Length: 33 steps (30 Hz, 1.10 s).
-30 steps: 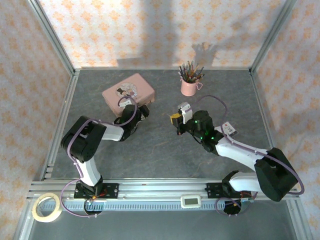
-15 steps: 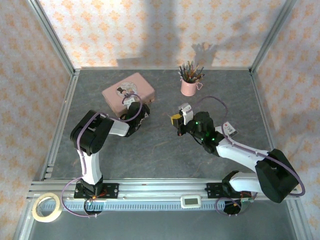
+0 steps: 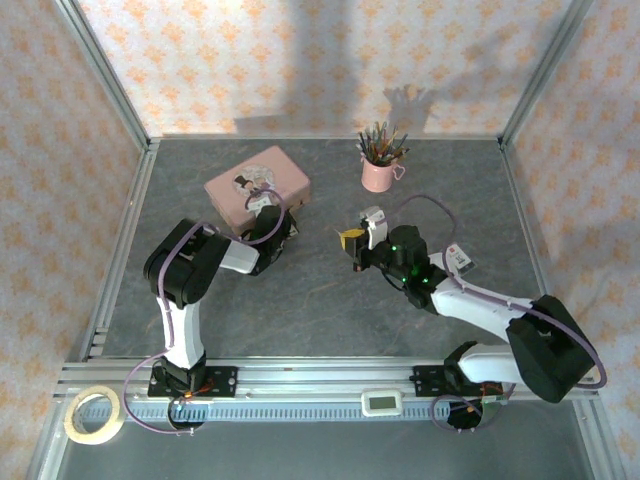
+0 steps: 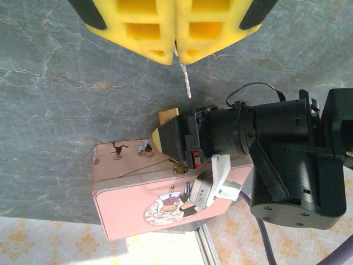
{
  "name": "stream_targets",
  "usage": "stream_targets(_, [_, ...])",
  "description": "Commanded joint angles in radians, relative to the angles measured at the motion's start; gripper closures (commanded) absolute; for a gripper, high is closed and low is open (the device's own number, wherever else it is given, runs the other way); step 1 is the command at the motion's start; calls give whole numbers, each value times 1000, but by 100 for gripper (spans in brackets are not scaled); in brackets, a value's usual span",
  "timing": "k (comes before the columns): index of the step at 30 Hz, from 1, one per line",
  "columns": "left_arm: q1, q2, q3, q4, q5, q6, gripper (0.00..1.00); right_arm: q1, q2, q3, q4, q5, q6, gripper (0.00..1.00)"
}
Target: Unlock the padlock with the key
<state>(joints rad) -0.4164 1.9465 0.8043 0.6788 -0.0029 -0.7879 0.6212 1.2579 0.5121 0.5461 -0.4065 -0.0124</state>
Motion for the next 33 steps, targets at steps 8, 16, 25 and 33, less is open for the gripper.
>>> stream_targets(8, [-2, -169, -105, 163, 238, -163, 100, -17, 127, -34, 179, -89, 328, 100])
stream_targets(16, [-18, -212, -175, 350, 330, -285, 100, -15, 355, -31, 493, -269, 563, 100])
stream_targets(25, [-51, -193, -219, 507, 344, -359, 100, -14, 568, 9, 803, -393, 773, 100])
stream_targets(33, [-57, -181, -232, 562, 347, -384, 100, -20, 652, 11, 948, -411, 857, 100])
